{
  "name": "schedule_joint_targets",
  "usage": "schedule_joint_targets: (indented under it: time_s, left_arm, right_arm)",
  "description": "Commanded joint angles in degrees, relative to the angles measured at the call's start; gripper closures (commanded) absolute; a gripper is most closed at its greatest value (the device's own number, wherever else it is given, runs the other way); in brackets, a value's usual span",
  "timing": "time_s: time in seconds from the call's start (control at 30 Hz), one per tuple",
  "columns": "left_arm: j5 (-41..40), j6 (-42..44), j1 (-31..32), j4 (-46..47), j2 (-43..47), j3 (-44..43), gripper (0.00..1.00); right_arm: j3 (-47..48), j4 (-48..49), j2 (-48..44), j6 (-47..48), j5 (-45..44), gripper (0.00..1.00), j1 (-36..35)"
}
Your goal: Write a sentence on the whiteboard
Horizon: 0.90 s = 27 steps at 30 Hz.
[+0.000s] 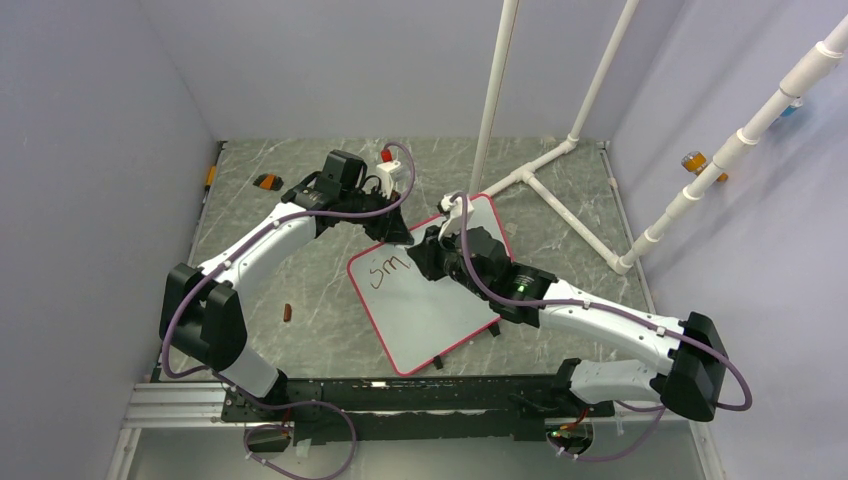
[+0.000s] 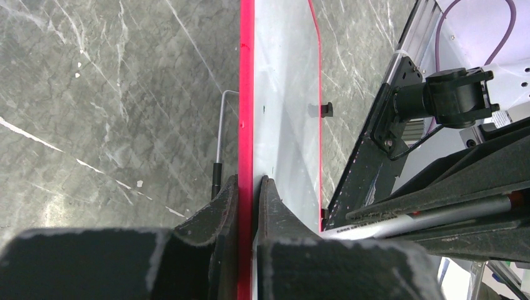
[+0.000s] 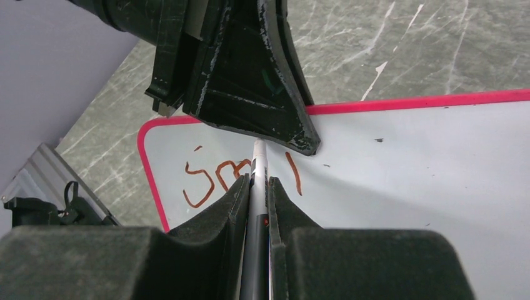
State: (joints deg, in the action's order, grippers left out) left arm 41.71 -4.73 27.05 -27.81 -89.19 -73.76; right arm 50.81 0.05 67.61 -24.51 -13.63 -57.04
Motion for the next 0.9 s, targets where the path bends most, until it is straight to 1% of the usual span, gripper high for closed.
schedule_joint_targets:
  time_s: [0.0,0.13,0.63,0.73,0.87]
  left_arm:
    - [-6.9,4.0,-0.2,1.9,2.0,-1.8,1.0]
    - [-7.1,4.1,-0.2,1.9,2.1,-1.8,1.0]
    - [-7.0,3.9,-0.2,2.2,2.3,-1.6,1.0]
    - [-7.0,3.8,-0.1,2.3,2.4,-1.5,1.0]
    - [-7.1,3.7,-0.1,2.3,2.1,-1.6,1.0]
  right_arm:
    - [2.4,1.1,0.1,0.2,-4.7,1.0,0.3]
    - [1.4,0.2,-0.6,0.0,-6.4,1.0,0.3]
    - [-1.2,-3.5,-2.3,-1.5,-8.5,1.0,0.3]
    - [-1.1,-3.2,-3.2,-1.6,-7.9,1.0,0.2]
    - [-0.7,-1.5,-5.3,-0.5,-4.4,1.0,0.3]
